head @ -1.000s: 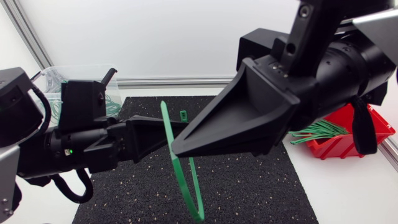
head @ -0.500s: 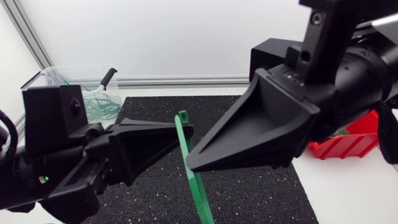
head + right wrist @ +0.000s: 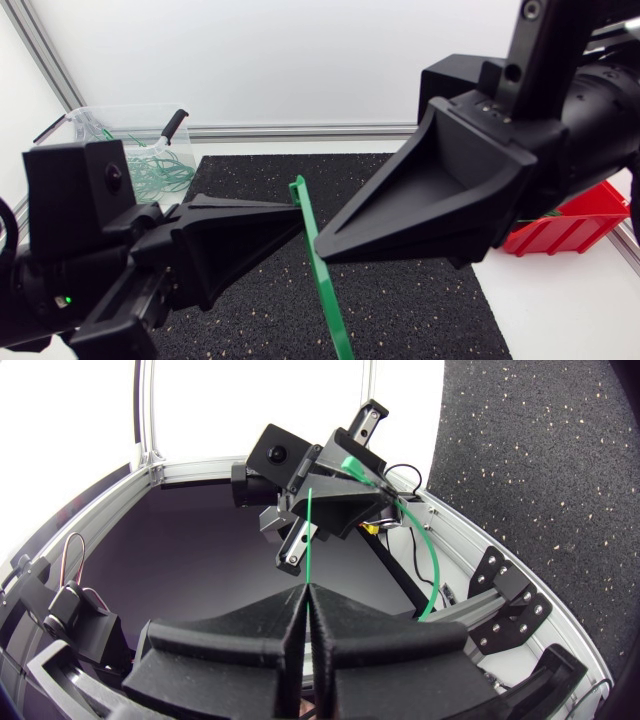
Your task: Take a green cable tie from the red box, thread the tail through the head to close it, then place it in the transparent bin on the left.
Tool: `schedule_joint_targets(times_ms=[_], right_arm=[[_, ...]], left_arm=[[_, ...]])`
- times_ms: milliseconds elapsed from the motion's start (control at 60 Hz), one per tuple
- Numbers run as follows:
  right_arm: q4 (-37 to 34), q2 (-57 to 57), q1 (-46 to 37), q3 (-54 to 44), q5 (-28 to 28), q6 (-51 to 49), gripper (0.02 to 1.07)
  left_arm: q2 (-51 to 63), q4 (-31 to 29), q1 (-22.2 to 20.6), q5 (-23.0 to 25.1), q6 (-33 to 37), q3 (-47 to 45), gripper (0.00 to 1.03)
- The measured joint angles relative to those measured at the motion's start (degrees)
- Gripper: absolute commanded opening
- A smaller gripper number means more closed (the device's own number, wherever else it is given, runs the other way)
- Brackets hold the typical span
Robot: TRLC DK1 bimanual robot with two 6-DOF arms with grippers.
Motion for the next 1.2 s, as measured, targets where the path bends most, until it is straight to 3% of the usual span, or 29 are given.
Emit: schedule_joint_targets(times_ms=[1200], right_arm=[[1.8, 3.5, -1.9, 1.6, -0.1, 0.1, 0.08]], left_arm=[[-0.9, -1.8, 0.4, -0.2, 0.2, 2.7, 0.04]])
